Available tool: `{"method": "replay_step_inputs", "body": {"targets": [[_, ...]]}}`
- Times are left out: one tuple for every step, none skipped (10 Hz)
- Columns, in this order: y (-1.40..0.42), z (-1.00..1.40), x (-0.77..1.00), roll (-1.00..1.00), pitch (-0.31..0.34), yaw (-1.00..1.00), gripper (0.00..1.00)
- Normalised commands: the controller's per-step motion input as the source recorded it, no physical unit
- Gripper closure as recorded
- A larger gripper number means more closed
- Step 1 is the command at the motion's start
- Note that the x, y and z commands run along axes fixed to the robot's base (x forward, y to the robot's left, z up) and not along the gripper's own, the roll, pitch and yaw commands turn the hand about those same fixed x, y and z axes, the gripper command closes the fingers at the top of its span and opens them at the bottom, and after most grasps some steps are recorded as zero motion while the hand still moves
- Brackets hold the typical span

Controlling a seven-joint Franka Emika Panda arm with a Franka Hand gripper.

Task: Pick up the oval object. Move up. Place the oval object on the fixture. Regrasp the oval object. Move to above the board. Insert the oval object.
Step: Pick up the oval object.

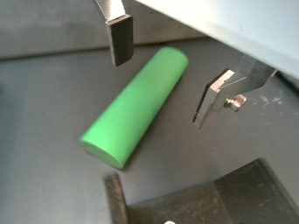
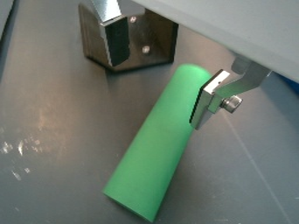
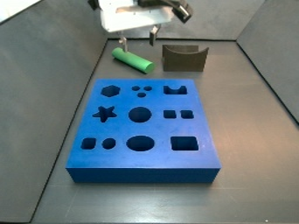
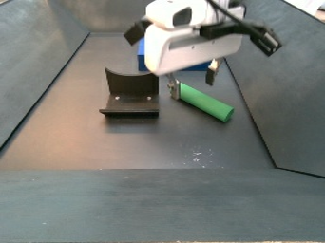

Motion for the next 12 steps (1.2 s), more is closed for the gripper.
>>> {"method": "replay_step_inputs", "body": {"targets": [[0.0, -0.93, 0.0, -0.01, -0.139, 0.26, 0.0], [0.0, -0.93, 0.0, -0.02, -0.14, 0.27, 0.0], [0.0, -0.95, 0.0, 0.0, -0.131, 0.23, 0.0], [0.0, -0.95, 0.0, -0.01, -0.131, 0.23, 0.0], [0.0, -0.87, -0.07, -0.04, -0.157, 0.22, 0.0], [0.0, 0.0, 0.0, -0.01, 0.0, 0.0, 0.0], [0.05, -0.01, 0.0, -0.04, 0.0, 0.0, 0.0], [0.0, 0.0, 0.0, 0.0, 0.001, 0.0, 1.0], [0.0, -0.08, -0.37, 0.0, 0.027, 0.0, 1.0], [0.0, 0.0, 0.0, 0.0, 0.0, 0.0, 1.0], [0.0, 0.0, 0.0, 0.0, 0.0, 0.0, 1.0], [0.0, 0.0, 0.0, 0.0, 0.0, 0.0, 1.0]]}}
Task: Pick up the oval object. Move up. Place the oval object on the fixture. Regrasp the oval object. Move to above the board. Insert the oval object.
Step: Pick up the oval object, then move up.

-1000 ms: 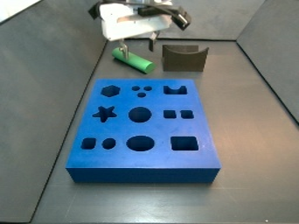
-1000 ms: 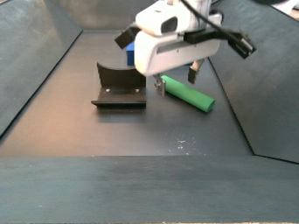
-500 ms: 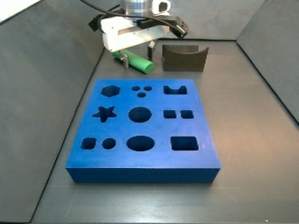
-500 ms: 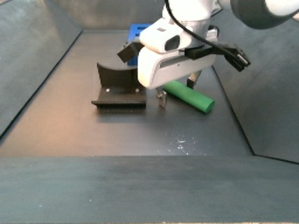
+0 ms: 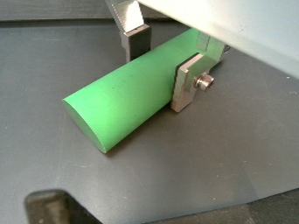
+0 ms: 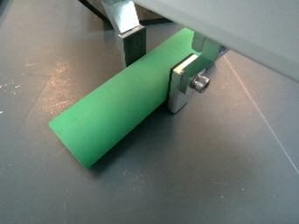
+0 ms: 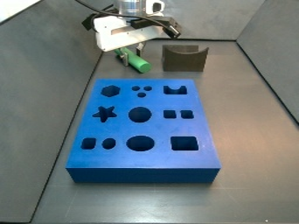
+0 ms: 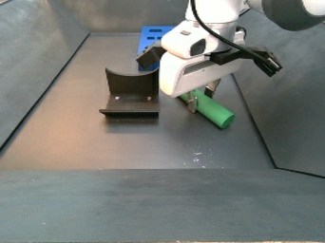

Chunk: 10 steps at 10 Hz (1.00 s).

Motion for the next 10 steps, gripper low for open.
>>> {"method": "replay_step_inputs", "body": {"targets": [[0.0, 0.0, 0.0, 0.0, 0.0, 0.0, 1.0], [0.0, 0.0, 0.0, 0.0, 0.0, 0.0, 1.0], [0.0, 0.0, 0.0, 0.0, 0.0, 0.0, 1.0], [0.0, 0.0, 0.0, 0.0, 0.0, 0.0, 1.0], [0.0, 0.0, 0.0, 0.0, 0.0, 0.0, 1.0], [0.0, 0.0, 0.0, 0.0, 0.0, 0.0, 1.0], [0.0, 0.0, 0.0, 0.0, 0.0, 0.0, 1.0], [0.0, 0.0, 0.0, 0.0, 0.0, 0.0, 1.0], [0.0, 0.0, 0.0, 0.0, 0.0, 0.0, 1.0], [0.0, 0.83, 0.0, 0.0, 0.0, 0.0, 1.0]]}}
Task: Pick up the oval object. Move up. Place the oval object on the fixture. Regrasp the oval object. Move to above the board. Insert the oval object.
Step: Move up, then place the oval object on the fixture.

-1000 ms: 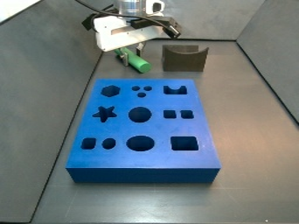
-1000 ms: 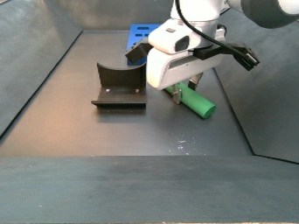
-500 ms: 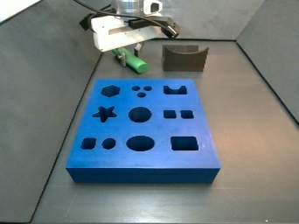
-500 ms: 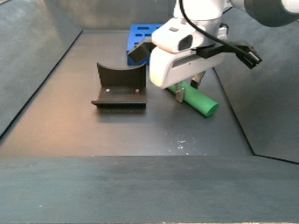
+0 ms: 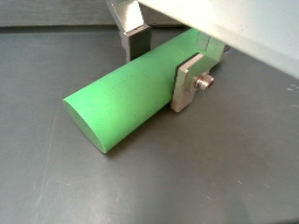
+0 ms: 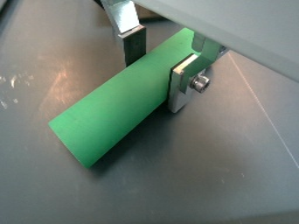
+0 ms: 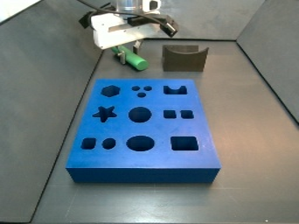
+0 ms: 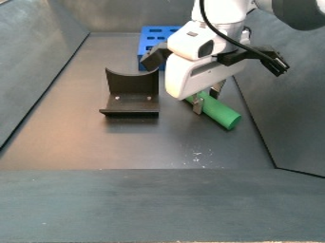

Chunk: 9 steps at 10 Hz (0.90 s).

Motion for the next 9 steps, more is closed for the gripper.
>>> {"method": "replay_step_inputs", "body": {"targets": [[-0.05, 0.76, -0.07, 0.0, 0.035, 0.04, 1.0], [-0.04, 0.67, -0.07, 0.01, 0.025, 0.04, 1.0], [-0.02, 0.55, -0.05, 0.02, 0.024, 0.03, 1.0], [-0.01, 0.42, -0.04, 0.03, 0.036, 0.03, 1.0], [0.0, 0.23, -0.02, 0.05, 0.045, 0.01, 1.0], [0.0, 1.0, 0.0, 0.0, 0.0, 0.0, 1.0], [0.0, 1.0, 0.0, 0.01, 0.002, -0.01, 1.0], [0.0, 1.0, -0.01, 0.02, 0.026, -0.01, 1.0], [0.0, 1.0, -0.01, 0.03, 0.031, -0.01, 1.0]]}}
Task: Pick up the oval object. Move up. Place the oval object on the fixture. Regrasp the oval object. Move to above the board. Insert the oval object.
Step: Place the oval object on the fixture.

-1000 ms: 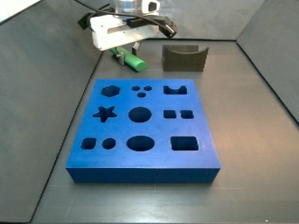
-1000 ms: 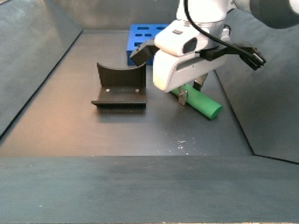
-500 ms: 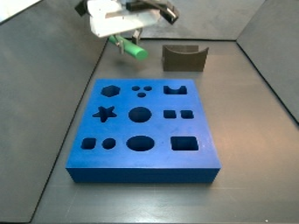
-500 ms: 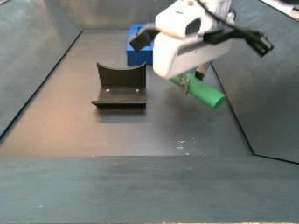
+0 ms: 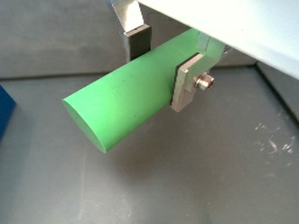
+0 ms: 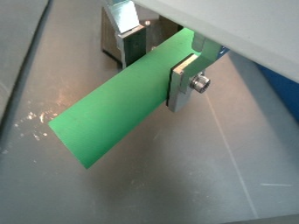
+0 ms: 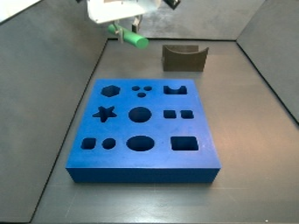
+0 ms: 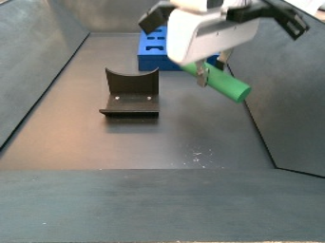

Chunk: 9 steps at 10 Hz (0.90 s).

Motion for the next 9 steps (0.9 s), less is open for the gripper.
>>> {"method": "replay_step_inputs", "body": {"targets": [[0.01, 1.0, -0.01, 0.03, 0.032, -0.02, 1.0], [0.01, 1.0, -0.02, 0.05, 0.039, -0.02, 1.0], [0.01, 1.0, -0.03, 0.06, 0.042, -0.02, 1.0], [0.01, 1.0, -0.03, 0.07, 0.044, -0.02, 1.0], [0.02, 0.91, -0.03, 0.08, 0.053, -0.01, 1.0], [0.02, 0.76, -0.02, 0.09, 0.058, 0.0, 1.0], [0.02, 0.66, -0.01, 0.09, 0.065, 0.0, 1.0], [0.02, 0.46, 0.0, 0.1, 0.077, 0.0, 1.0], [0.02, 0.31, 0.0, 0.1, 0.087, 0.01, 1.0]]}}
